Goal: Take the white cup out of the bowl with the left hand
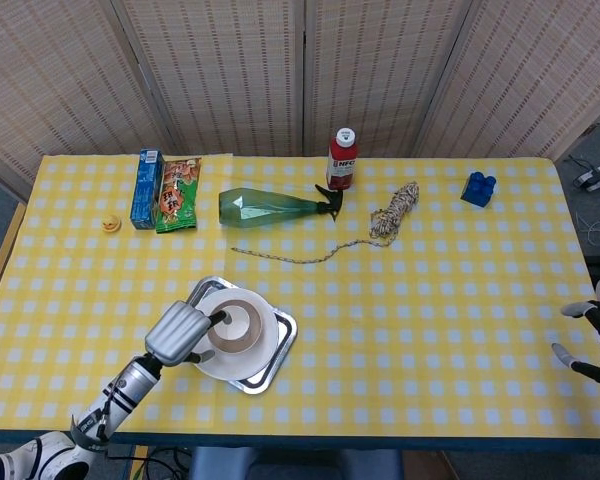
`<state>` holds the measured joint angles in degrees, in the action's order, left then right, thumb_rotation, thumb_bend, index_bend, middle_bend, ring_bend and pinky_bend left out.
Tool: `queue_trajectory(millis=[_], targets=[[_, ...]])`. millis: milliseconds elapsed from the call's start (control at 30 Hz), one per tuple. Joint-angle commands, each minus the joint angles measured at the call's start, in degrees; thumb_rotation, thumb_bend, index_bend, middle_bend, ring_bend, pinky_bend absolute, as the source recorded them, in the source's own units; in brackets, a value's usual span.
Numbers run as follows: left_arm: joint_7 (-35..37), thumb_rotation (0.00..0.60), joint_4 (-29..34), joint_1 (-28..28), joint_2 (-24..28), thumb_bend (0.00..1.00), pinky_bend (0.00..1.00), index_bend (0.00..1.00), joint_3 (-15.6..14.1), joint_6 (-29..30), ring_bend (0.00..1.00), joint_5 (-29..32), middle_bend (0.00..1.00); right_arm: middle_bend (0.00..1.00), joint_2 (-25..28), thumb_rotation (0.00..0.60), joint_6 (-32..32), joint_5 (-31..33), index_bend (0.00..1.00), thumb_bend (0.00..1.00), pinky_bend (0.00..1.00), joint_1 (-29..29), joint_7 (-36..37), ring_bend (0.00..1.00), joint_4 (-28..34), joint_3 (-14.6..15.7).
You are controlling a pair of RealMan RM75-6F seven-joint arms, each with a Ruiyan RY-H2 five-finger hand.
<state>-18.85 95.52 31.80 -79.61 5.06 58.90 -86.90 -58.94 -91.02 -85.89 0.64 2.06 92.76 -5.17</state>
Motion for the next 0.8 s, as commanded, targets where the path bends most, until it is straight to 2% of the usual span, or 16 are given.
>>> queue_trajectory(millis=[33,233,367,600,800], targets=[[-1.85,0.6,0.77,0.8,-0.3,0.18,1.0,0.49,0.26,-1.42,1.0,2.21,1.0,0.44,0.06,0.6,-0.07,-0.1,0.42,0.04,0.62,-0.07,0.14,0.43,-0.01,0.01],[-4.96,0.6,1.97,2.16,-0.9,0.19,1.0,0.52,0.81,-3.02,1.0,5.92,1.0,0.44,0.14,0.6,-0.09,-0.62,0.42,0.04,0.62,-0.13,0.16,0.43,0.16,0.21],[-6.08,0.6,2.21,2.77,-1.4,0.24,1.0,0.55,1.11,-3.12,1.0,7.74,1.0,0.44,0.2,0.6,-0.07,-0.64,0.42,0.04,0.62,-0.17,0.28,0.43,0.19,0.19],[-7.33,0.6,2.16,3.54,-1.97,0.31,1.0,0.57,0.66,-3.22,1.0,9.22,1.0,0.44,0.25,0.6,0.06,-0.74,0.42,0.04,0.62,-0.16,0.51,0.43,0.16,0.2],[-8.29,0.6,2.14,4.17,-2.12,0.32,1.0,0.58,0.36,-3.29,1.0,10.43,1.0,0.44,0.32,0.6,0.23,-0.72,0.42,0.03,0.62,-0.12,0.81,0.43,0.13,0.17]])
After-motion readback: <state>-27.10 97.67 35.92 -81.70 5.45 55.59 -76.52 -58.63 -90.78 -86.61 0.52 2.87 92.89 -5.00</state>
